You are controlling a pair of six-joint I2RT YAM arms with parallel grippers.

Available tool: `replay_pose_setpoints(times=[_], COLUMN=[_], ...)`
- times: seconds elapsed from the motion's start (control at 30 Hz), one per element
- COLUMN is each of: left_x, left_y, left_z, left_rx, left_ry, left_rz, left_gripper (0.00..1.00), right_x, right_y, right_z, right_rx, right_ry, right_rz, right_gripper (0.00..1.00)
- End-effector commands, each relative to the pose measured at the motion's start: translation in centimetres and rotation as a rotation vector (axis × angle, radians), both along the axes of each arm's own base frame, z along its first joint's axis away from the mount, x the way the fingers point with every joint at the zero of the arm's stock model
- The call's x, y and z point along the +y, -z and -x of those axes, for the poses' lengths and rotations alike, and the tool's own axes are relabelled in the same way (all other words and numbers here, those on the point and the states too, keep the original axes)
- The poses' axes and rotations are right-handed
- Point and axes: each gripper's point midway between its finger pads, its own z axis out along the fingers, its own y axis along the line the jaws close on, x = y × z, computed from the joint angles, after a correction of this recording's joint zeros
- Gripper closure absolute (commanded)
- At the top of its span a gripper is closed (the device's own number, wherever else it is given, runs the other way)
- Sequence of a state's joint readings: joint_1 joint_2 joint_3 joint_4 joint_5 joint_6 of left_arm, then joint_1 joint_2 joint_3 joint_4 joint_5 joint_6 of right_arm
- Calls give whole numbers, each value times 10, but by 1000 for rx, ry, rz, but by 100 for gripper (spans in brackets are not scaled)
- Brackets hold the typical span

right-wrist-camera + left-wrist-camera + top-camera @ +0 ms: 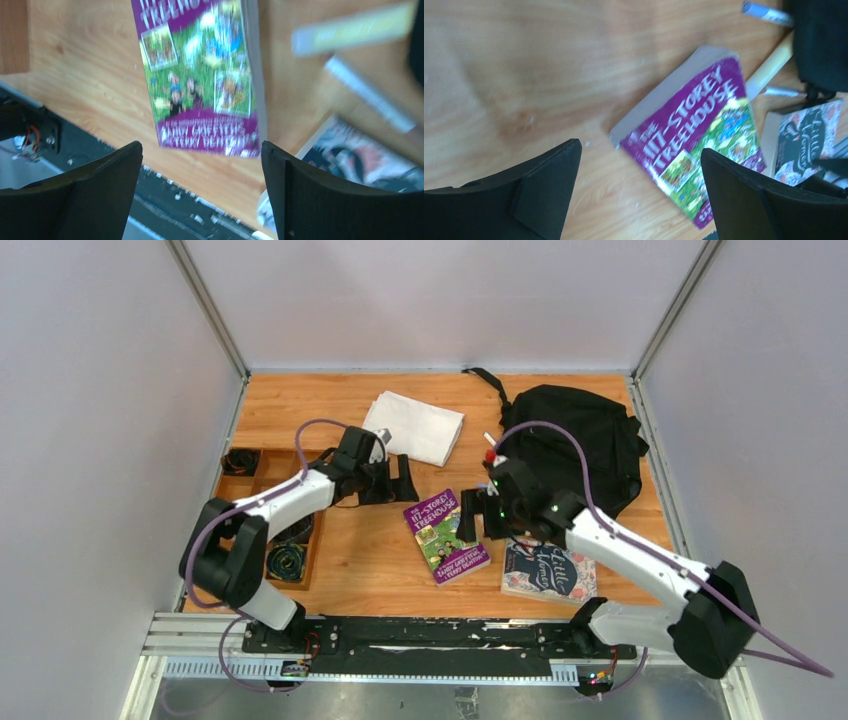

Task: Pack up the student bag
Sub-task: Adjust the book at the center of the board.

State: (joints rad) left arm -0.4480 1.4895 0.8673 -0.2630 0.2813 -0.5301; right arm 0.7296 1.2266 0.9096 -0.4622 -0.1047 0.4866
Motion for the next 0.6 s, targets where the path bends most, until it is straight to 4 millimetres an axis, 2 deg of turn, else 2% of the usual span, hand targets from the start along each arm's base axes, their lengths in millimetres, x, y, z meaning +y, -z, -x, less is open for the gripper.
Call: replay_pose_setpoints(times=[0.0, 0.1, 0.2, 0.3, 0.43, 0.57], left_x=[-28, -35, -45, -51, -58, -47], left_y=[-14, -5, 11, 23, 18, 17], left_z=[-34, -48, -45, -30, -9, 18], left_rx=[-59, -61, -12, 17, 15, 32], left_ry=[61, 73, 95, 114, 138, 144], left_rz=[69, 60, 87, 105, 173, 187], left_gripper=[3, 3, 5, 5, 6, 6], right_x=[7, 7, 5, 4, 8, 18], right_y=[17, 30, 47, 62, 79, 86], right_z=[41, 55, 64, 71, 72, 62], right_rx=[155, 210, 269, 314, 338, 308], right_ry=[195, 257, 290, 312, 314, 252], right_rz=[-162, -182, -161, -161, -168, -148], right_gripper=[11, 21, 26, 26, 27, 27])
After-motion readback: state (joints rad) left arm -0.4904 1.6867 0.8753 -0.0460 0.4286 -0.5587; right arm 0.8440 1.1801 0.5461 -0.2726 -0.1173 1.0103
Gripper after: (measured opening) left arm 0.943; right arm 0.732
